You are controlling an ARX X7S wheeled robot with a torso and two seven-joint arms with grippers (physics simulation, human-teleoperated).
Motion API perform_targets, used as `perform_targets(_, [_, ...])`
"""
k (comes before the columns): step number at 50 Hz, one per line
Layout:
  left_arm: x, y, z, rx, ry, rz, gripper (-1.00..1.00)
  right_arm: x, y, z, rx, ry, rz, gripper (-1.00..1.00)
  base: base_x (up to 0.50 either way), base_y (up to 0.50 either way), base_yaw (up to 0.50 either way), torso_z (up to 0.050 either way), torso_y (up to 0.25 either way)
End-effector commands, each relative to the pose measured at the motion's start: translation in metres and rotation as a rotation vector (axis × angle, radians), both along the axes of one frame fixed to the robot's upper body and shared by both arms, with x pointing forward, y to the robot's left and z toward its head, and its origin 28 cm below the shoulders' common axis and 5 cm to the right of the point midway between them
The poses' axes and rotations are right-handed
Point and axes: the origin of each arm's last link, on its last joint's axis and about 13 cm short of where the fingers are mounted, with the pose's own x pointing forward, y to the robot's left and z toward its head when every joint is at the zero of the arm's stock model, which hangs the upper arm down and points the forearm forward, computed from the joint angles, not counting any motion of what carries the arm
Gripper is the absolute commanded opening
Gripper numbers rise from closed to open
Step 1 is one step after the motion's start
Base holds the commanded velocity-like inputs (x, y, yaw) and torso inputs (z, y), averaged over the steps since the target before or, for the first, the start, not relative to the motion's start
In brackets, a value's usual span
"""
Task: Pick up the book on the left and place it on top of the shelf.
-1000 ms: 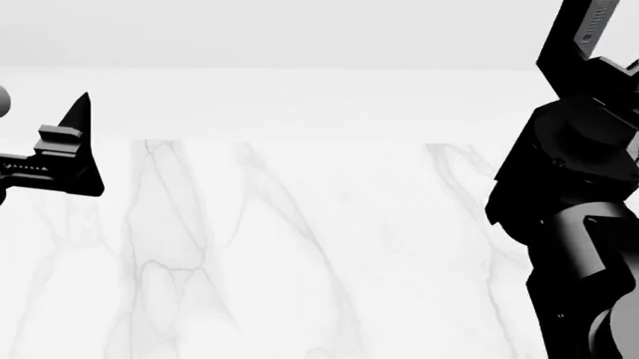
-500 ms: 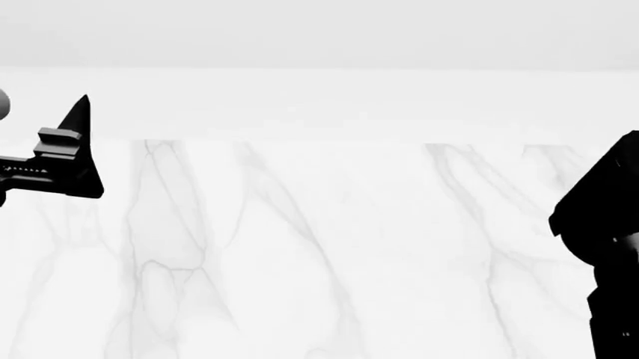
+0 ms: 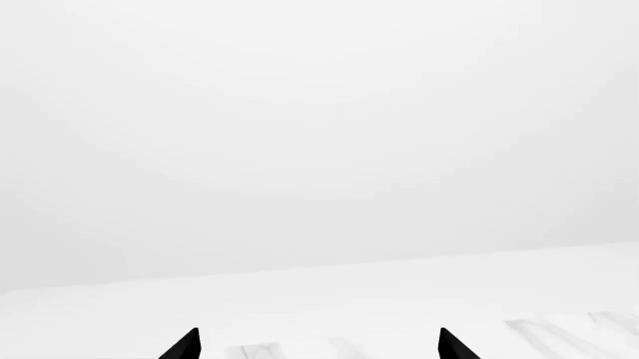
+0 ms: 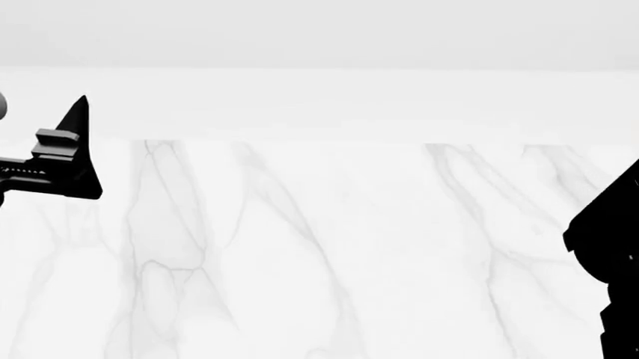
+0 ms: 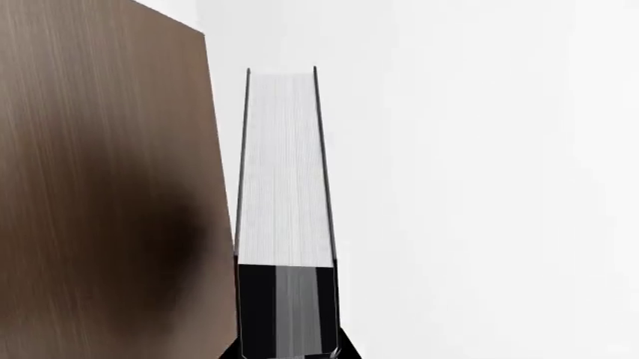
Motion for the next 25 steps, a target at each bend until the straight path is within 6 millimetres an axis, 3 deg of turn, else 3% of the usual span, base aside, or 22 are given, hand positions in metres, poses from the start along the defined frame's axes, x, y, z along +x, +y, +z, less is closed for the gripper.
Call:
perform_targets(1, [0.000,0.000,-0.001,-0.003,0.001,0.001,1.00,-0.004,-0.005,0.007,-0.221,0.065,-0.030,-1.00,0.00,0.00,0.00,0.000,0.000])
perform_targets(25, [-0.001,0.002,-0.002,-0.007,-0.001,0.010,1.00,-0.010,-0.008,-0.010,-0.174,0.092,-0.069,-1.00,0.00,0.00,0.00,0.000,0.001])
